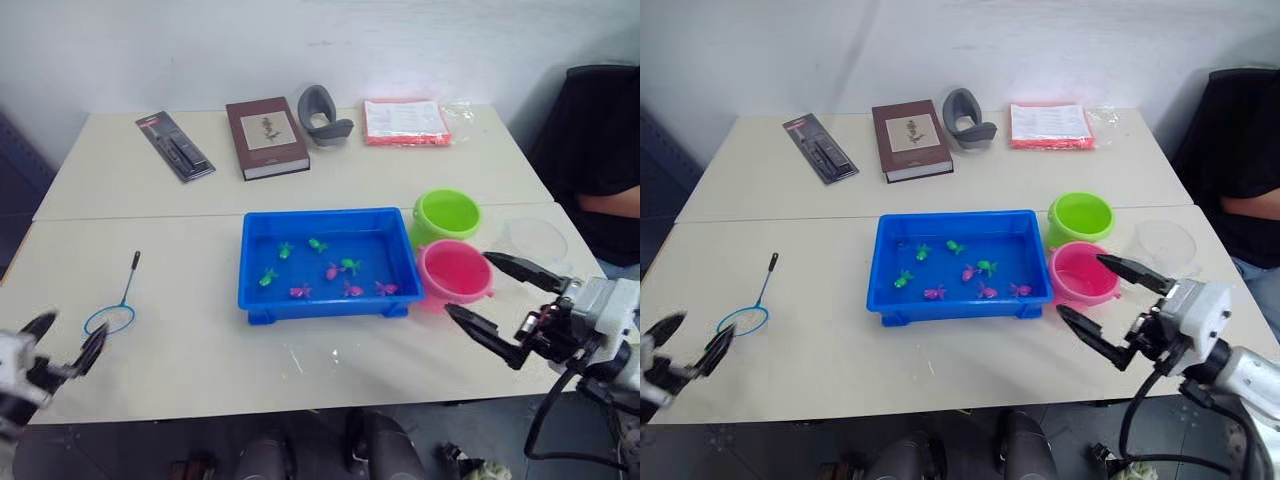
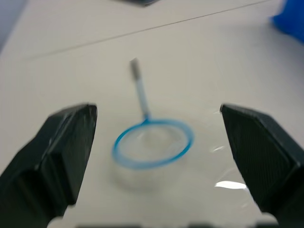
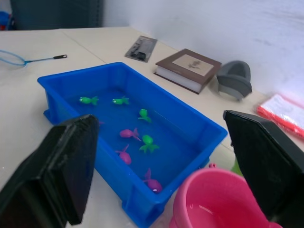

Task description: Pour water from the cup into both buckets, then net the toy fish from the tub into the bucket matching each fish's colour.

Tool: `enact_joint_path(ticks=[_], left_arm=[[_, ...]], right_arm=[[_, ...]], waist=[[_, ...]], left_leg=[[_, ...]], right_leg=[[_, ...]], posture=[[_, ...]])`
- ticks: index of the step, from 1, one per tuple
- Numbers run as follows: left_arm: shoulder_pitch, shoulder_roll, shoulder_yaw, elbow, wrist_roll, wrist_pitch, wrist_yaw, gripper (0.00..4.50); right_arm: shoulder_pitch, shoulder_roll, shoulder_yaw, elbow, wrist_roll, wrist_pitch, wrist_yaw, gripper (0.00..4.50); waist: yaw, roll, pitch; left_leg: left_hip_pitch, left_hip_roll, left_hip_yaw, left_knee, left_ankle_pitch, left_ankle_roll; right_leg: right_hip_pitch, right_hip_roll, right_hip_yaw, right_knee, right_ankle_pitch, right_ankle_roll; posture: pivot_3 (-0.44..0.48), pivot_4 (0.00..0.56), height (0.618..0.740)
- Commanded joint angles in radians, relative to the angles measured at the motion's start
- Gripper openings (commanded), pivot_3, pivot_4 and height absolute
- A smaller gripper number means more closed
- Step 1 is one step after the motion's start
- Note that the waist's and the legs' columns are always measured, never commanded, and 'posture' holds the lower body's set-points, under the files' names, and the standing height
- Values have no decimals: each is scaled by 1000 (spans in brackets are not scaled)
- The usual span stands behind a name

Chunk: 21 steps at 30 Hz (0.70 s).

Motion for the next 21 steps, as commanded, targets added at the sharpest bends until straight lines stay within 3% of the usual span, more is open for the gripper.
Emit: enact_joint_path(ticks=[1,5,9,11,16,21], left_arm=[[48,-21,47,-23,-14,38,76,4500],[38,-7,15,-70,-4,103,128,4500],[-82,80,-10,-110,-19,234,178,4500],[-172,146,-41,-118,0,376,247,4500],[-410,312,-229,-30,35,662,241,4500],[-637,346,-458,169,132,723,191,4500]], right_arm=[[1,-4,49,-26,16,-50,56,4455],[18,-11,111,-16,-11,-91,106,4455],[18,-7,136,-41,-11,-89,84,4455],[22,-11,141,-49,-16,-90,83,4455],[33,-9,162,-66,-36,-95,62,4455],[24,-10,178,-59,-75,-115,43,4455]], waist=[[11,-3,-1],[33,-6,-3],[38,-6,-4],[35,-6,-4],[28,-5,-4],[16,-4,-4]], left_leg=[[0,0,-1,0,0,0],[-1,-1,-2,0,-1,1],[-1,-1,-3,1,-1,0],[-1,-1,-4,0,-1,-1],[-1,-2,-3,1,0,-2],[0,-1,0,0,1,-2]], right_leg=[[0,0,-1,0,0,0],[0,-2,-3,0,0,-1],[1,-3,-4,2,0,-1],[1,-3,-4,2,0,-2],[1,-2,-7,7,0,-2],[0,4,-14,6,0,-2]], posture=[[0,150,740],[0,150,740],[0,150,740],[0,150,740],[0,150,740],[0,150,740]])
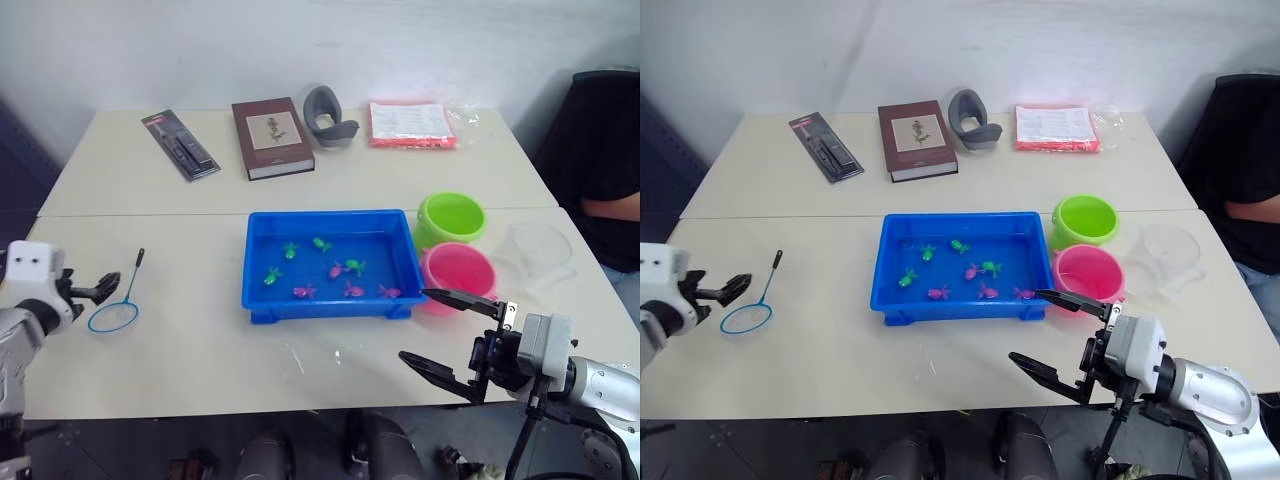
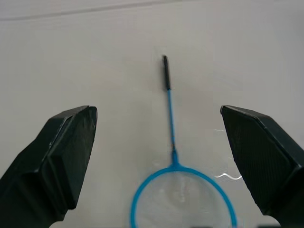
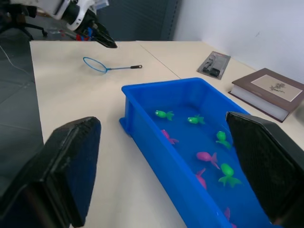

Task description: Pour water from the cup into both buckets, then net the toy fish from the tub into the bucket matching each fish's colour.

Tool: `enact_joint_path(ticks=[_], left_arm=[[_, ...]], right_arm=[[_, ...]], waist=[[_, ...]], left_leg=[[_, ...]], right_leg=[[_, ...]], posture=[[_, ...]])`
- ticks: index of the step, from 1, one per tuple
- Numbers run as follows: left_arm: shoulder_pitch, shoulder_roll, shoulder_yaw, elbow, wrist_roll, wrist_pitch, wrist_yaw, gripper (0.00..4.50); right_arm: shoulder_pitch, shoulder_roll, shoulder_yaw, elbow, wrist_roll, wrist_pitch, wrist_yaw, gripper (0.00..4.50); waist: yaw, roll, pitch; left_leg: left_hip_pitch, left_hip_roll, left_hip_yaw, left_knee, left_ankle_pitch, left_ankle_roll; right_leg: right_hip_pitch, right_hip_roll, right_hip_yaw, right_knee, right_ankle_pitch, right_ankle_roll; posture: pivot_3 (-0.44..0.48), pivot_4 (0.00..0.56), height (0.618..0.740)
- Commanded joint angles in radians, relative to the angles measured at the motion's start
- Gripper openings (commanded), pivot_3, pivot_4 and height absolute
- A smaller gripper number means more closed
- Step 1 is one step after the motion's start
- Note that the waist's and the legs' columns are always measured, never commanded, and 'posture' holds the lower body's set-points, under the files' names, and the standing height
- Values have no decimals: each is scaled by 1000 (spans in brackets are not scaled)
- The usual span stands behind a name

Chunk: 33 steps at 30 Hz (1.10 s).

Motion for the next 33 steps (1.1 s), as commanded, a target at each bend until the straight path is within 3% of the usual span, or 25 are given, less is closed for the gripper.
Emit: enact_joint_path(ticks=[1,6,9,13,18,22,24,27,30,33], left_arm=[[-94,1,-106,131,74,30,-13,4500],[-160,-14,-167,241,108,91,-17,4500],[-167,-17,-165,314,110,125,-17,3746],[-139,5,-193,323,97,176,-105,2088],[-173,23,-118,327,57,32,-193,18],[-142,49,-57,179,-36,-104,-400,18],[-116,60,-37,62,-100,-259,-602,18],[-126,75,-45,-19,-170,-469,-890,18],[-179,158,-206,-102,-123,-484,-1074,18],[-264,171,-355,-197,-105,-423,-1152,18]], right_arm=[[-12,-9,1,-26,-15,-25,-14,4455],[-14,-25,-11,-37,-20,-18,-30,4455],[7,-33,-21,-51,-24,-17,-40,4500],[28,-48,-29,-67,-14,0,-55,4500],[6,-68,-49,-100,51,80,-105,4500],[-88,-138,-54,-177,238,286,-231,4500],[-158,-206,-53,-202,295,463,-369,4500],[-255,-318,-23,-205,382,661,-456,4500],[-382,-339,19,-168,514,751,-471,4500],[-500,-349,82,-116,610,858,-473,4500]], waist=[[-5,-1,0],[-10,0,0],[-9,0,0],[-14,2,-1],[-11,3,-1],[-11,-1,0],[-11,-1,0],[-8,-1,0],[-10,2,1],[-10,5,3]], left_leg=[[0,1,0,0,0,0],[0,2,1,0,1,-2],[1,2,1,0,2,-3],[6,3,4,0,2,-4],[11,4,9,-2,1,-5],[9,4,8,0,1,-5],[8,4,7,0,1,-5],[3,3,2,2,0,-6],[0,2,-1,3,1,-6],[-2,0,-1,3,2,-4]], right_leg=[[0,4,0,0,0,0],[-1,7,1,0,0,0],[0,6,1,2,0,0],[0,4,6,5,-1,-1],[1,3,13,5,-1,-3],[0,1,18,5,-2,-3],[-1,0,18,5,-2,-3],[-4,-6,13,3,-3,-5],[-4,-6,9,1,-3,-5],[-4,-4,7,1,-3,-5]], posture=[[0,150,740],[0,150,740],[0,150,740],[0,150,740],[0,150,740],[0,150,740],[0,150,740],[0,150,740],[0,150,740],[0,150,740]])
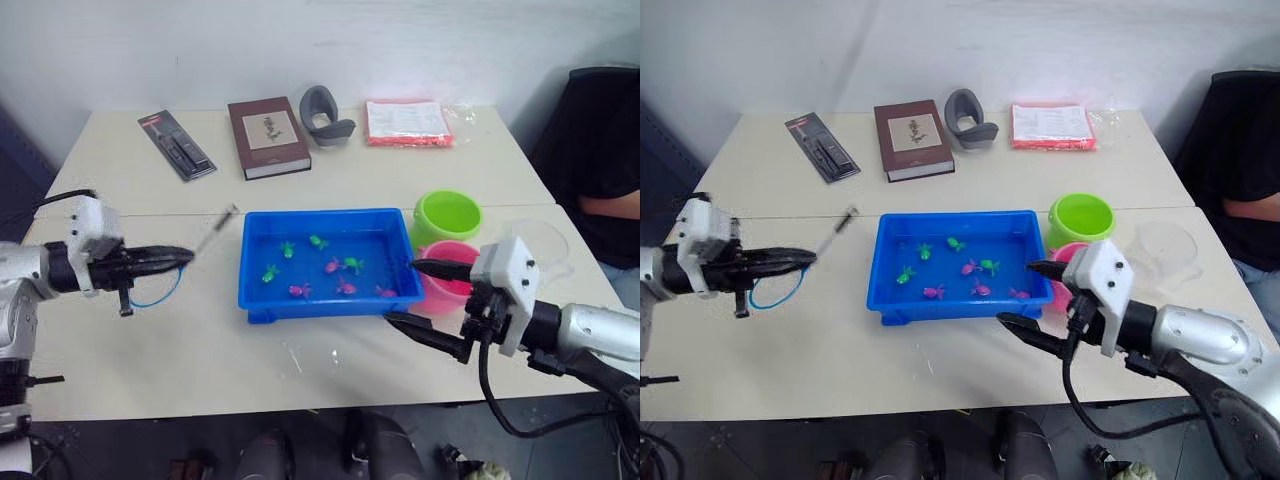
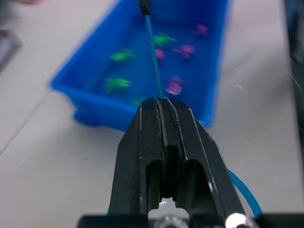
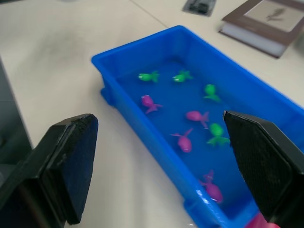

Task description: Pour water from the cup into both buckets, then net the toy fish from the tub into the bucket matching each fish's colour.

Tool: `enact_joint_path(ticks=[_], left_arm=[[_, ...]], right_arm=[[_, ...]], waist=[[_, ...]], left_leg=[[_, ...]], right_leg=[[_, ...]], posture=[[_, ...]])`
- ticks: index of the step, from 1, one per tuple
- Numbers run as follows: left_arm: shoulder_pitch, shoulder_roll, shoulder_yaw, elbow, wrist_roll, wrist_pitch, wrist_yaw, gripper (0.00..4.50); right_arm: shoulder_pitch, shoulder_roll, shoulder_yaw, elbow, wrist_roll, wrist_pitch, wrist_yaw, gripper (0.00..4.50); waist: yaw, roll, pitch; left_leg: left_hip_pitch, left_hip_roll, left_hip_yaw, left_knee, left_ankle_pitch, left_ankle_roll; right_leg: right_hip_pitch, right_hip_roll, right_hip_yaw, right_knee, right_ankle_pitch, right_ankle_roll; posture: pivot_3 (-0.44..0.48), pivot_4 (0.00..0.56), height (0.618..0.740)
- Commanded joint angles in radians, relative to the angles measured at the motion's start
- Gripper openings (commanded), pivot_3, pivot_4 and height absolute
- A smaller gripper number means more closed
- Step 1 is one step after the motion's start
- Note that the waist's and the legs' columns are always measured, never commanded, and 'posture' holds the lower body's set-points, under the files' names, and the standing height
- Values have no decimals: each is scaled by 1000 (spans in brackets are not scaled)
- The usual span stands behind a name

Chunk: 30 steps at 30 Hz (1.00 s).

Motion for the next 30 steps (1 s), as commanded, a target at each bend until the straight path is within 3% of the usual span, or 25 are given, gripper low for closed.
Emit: enact_joint_path(ticks=[1,5,10,17,27,30], left_arm=[[-86,4,-156,-120,17,67,-96,18],[-172,-67,-328,-163,110,47,-84,18],[-225,-158,-430,-170,174,26,-57,18],[-253,-257,-450,-172,175,67,-8,18],[-273,-284,-472,-204,205,108,18,18],[-277,-291,-471,-203,206,117,31,0]], right_arm=[[-114,-19,66,50,135,126,-20,4500],[-189,29,164,91,170,215,-71,4500],[-234,102,226,118,240,280,-121,4500],[-263,185,265,165,354,341,-213,4500],[-282,224,273,207,379,362,-262,4500],[-286,233,272,214,375,365,-267,3663]], waist=[[0,0,0],[2,0,0],[1,-1,0],[2,-1,0],[3,-1,0],[2,-1,0]], left_leg=[[0,0,0,0,0,0],[-2,1,-1,0,1,1],[-4,1,-1,0,0,2],[-4,2,-2,1,0,3],[-5,2,-3,2,1,3],[-5,2,-3,2,1,3]], right_leg=[[0,1,0,0,0,0],[2,9,1,1,1,2],[1,11,0,-1,2,4],[1,11,-1,-1,2,4],[2,10,-1,-1,2,4],[2,10,-1,-1,2,4]], posture=[[0,150,740],[0,150,740],[0,150,740],[0,150,740],[0,150,740],[0,150,740]])
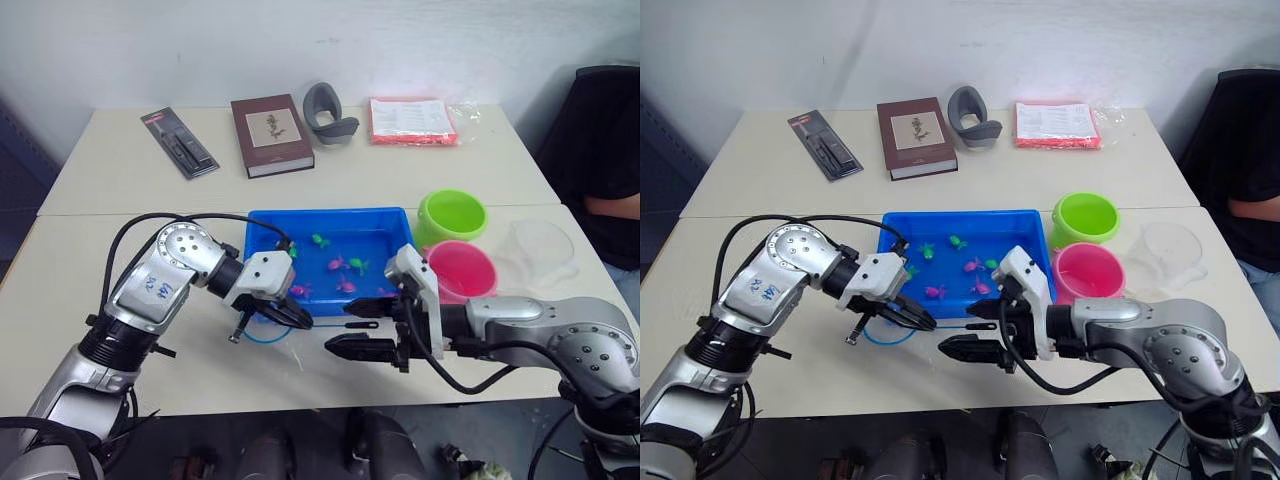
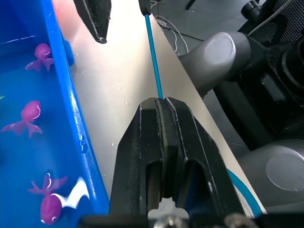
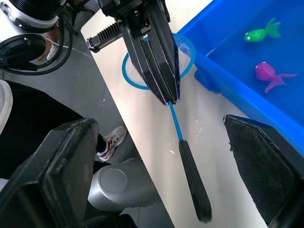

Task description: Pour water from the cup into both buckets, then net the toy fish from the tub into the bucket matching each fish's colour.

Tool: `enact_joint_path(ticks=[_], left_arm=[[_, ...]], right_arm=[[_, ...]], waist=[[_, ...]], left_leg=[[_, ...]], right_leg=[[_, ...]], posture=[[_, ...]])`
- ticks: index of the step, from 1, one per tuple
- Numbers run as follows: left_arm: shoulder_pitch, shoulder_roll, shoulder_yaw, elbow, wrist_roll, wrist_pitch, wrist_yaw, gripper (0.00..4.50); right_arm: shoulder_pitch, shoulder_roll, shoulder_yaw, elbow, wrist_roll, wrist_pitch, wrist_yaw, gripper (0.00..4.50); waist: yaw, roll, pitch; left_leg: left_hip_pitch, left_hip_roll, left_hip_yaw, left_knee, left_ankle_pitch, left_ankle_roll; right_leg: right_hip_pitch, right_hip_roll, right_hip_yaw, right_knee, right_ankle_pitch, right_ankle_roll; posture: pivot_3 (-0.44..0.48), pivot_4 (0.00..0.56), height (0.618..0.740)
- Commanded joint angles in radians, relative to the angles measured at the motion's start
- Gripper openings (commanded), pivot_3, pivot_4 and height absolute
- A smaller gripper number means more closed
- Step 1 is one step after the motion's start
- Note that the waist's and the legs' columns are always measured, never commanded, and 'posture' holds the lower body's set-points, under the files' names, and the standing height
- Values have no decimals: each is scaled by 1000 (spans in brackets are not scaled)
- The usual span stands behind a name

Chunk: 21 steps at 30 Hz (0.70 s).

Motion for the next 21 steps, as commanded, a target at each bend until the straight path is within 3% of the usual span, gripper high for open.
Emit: enact_joint_path(ticks=[1,7,12,15,19,21], left_arm=[[-24,-10,13,-36,-4,13,17,0],[-19,-23,27,-37,-13,20,30,0],[2,-26,54,-50,-55,45,31,0],[19,-40,100,-60,-111,68,37,896],[3,-26,243,5,-188,85,79,2684],[-39,5,354,107,-244,150,114,3581]], right_arm=[[-15,15,1,-1,18,-1,-5,3185],[-13,22,0,-4,-6,-4,3,234],[-5,18,-2,-26,-54,-25,47,101],[6,8,-15,-53,-94,-54,93,0],[34,-38,-96,-105,-143,-128,178,0],[57,-125,-147,-138,-212,-153,229,0]], waist=[[0,0,0],[0,0,0],[0,0,0],[0,0,0],[0,0,0],[1,0,0]], left_leg=[[0,0,0,0,0,0],[0,0,0,0,0,0],[0,0,0,0,0,0],[0,0,0,0,0,0],[-1,0,-1,1,0,0],[-1,0,-1,1,0,0]], right_leg=[[0,0,0,0,0,0],[0,0,0,0,0,0],[0,0,0,0,0,0],[0,0,0,0,0,0],[0,0,-1,0,0,0],[0,0,-1,0,0,0]], posture=[[0,150,740],[0,150,740],[0,150,740],[0,150,740],[0,150,740],[0,150,740]])
